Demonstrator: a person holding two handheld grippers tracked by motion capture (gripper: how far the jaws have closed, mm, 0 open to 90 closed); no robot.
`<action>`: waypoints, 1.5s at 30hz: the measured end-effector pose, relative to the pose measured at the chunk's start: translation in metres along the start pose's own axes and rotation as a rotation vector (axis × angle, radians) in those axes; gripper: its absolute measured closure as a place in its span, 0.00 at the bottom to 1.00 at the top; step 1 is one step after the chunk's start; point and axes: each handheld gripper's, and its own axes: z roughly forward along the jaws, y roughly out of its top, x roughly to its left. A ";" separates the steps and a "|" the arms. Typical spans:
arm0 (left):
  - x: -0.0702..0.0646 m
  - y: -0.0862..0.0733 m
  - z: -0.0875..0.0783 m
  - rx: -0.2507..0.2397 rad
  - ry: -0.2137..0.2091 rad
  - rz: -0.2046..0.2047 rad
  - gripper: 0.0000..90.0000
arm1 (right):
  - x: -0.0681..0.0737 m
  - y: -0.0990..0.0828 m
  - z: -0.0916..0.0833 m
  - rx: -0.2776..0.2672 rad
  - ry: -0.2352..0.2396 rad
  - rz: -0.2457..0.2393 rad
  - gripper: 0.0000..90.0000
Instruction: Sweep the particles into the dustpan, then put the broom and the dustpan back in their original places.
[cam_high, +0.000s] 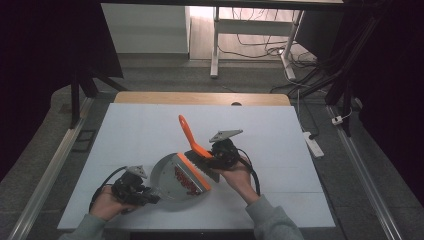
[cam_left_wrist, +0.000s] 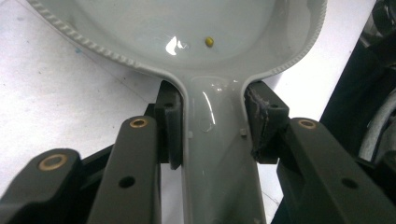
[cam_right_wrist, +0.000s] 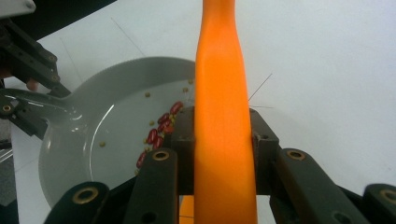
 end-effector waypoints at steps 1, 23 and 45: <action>0.000 0.000 0.000 -0.007 0.000 -0.002 0.68 | -0.001 -0.001 -0.002 -0.001 -0.002 -0.002 0.79; 0.002 -0.004 -0.007 -0.106 0.080 -0.104 0.68 | -0.020 -0.016 -0.044 -0.041 -0.040 -0.014 0.79; 0.005 -0.010 -0.011 -0.181 0.112 -0.202 0.68 | -0.034 -0.044 -0.075 -0.010 -0.062 0.008 0.79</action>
